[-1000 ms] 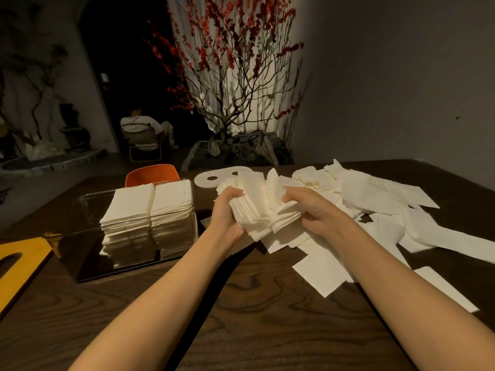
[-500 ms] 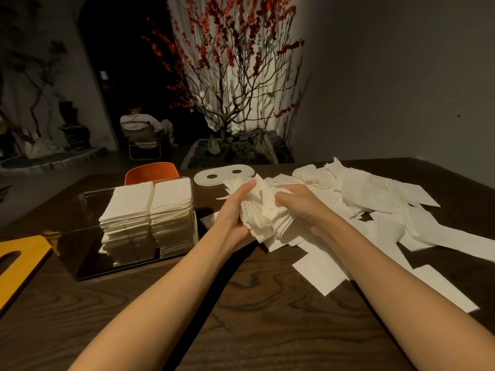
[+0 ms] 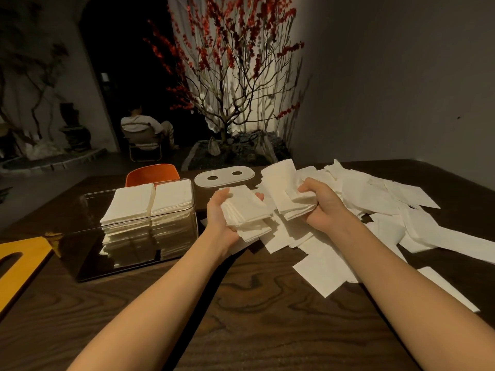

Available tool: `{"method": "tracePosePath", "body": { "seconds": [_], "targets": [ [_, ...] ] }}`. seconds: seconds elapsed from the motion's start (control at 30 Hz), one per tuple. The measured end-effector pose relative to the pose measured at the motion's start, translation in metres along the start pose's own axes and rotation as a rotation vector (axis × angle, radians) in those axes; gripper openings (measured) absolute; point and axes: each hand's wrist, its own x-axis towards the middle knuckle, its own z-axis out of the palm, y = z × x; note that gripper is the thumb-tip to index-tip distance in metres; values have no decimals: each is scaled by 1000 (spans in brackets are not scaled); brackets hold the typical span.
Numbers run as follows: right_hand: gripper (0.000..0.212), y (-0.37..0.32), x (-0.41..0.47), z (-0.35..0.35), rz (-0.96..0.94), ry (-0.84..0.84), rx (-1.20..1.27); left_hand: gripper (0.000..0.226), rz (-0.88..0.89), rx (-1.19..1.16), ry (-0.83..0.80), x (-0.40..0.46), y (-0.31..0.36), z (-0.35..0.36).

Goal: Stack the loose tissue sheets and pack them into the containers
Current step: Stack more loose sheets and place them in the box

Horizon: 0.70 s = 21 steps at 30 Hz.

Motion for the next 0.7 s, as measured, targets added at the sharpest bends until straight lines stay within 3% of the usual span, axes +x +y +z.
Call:
{"method": "tracePosePath", "body": {
  "seconds": [0.07, 0.17, 0.3, 0.53, 0.7],
  "targets": [
    [22, 0, -3, 1, 13, -97, 73, 67, -17, 6, -16, -1, -2, 2],
    [33, 5, -7, 6, 56, -180, 85, 52, -43, 103, -68, -7, -8, 10],
    [27, 13, -12, 12, 114, -264, -45, 51, -34, 146, -132, -11, -17, 19],
    [15, 14, -11, 18, 29, -183, -532, 20, 16, 151, -93, -7, -16, 13],
    [12, 12, -7, 13, 3, -97, -551, 25, 46, 119, -51, -5, -14, 9]
  ]
}}
